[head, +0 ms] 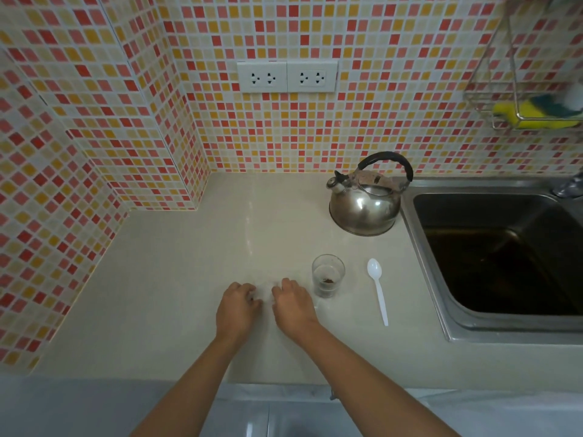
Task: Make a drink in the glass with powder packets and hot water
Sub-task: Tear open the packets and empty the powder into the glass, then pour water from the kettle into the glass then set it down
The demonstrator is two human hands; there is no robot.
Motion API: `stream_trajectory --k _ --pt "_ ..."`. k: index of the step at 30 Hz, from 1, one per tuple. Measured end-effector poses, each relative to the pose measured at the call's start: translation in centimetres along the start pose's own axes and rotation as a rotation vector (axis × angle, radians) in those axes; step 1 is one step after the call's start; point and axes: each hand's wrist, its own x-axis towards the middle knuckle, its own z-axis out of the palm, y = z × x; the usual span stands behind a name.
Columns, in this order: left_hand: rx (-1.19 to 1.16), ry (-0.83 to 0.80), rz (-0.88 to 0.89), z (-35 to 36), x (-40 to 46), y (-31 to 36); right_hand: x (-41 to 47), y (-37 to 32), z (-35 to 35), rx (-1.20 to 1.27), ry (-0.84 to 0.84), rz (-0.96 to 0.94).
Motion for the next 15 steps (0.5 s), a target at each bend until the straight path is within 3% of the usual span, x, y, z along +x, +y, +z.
stream_trajectory --k 9,15 --pt "-0.158 0.146 0.157 -1.4 0.0 2.3 -7.1 2.0 -2.7 0.046 0.239 -0.041" --pt "-0.274 0.139 0.309 -2.0 1.6 7.6 -10.9 7.3 -6.4 0.056 0.469 0.139"
